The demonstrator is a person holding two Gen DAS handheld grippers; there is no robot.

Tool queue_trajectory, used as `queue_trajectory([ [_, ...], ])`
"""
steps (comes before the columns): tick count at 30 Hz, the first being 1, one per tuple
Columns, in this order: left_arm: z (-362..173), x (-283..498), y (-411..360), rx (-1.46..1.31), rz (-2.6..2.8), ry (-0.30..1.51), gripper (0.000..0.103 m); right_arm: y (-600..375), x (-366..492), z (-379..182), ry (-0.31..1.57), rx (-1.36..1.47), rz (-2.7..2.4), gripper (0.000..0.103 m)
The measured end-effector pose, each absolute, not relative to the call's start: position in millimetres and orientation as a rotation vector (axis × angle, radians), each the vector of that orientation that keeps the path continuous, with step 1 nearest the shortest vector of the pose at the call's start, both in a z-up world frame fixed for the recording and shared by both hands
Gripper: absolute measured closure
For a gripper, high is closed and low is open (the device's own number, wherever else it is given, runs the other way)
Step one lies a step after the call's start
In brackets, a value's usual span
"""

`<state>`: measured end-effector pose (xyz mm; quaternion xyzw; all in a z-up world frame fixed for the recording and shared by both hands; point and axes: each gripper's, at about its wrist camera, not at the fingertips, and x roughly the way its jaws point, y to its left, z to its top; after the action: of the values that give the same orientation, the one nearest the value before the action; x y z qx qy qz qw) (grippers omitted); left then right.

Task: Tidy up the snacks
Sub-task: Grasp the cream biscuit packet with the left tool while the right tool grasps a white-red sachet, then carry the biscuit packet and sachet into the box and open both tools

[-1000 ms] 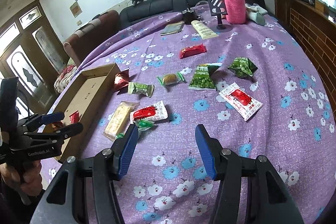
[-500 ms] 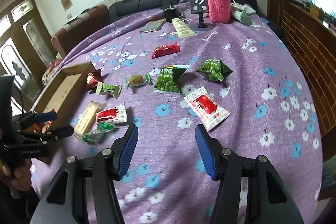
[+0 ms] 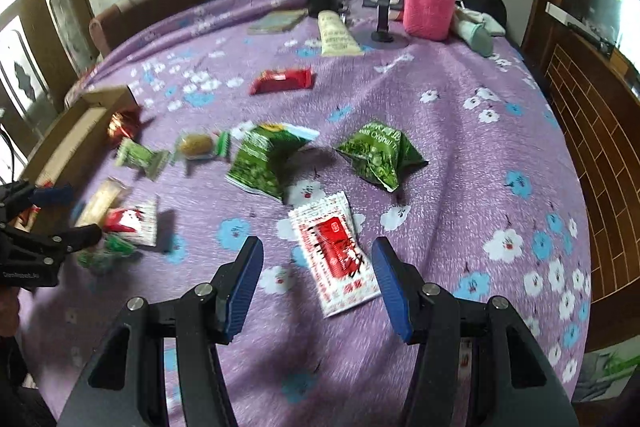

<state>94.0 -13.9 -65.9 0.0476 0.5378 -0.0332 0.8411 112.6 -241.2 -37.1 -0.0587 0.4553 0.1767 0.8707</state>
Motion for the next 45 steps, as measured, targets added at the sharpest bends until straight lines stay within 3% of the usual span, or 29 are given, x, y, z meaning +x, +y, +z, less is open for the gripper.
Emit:
queue_trajectory([
  [6, -69.5, 99.3, -15.2, 0.091, -0.074, 1.114, 0.021, -233.9, 111.6, -45.5, 0.961, -0.183, 0.356, 0.051],
  [9, -68.1, 101.0, -16.5, 0.072, -0.103, 1.101, 0.037, -235.3, 109.2, -43.6, 0.956, -0.169, 0.347, 0.072],
  [12, -65.1, 98.2, -22.1, 0.091, -0.131, 1.084, 0.068, -236.6, 106.7, -42.9, 0.956, -0.152, 0.336, 0.074],
  [27, -32.3, 68.1, -12.6, 0.041, -0.140, 1.025, 0.068, -242.0, 64.0, -5.1, 0.864, 0.031, 0.353, 0.077],
  [45, -4.2, 39.8, 42.1, 0.025, -0.011, 0.920, 0.068, -163.9, 43.0, 19.6, 0.821, 0.065, 0.526, 0.076],
])
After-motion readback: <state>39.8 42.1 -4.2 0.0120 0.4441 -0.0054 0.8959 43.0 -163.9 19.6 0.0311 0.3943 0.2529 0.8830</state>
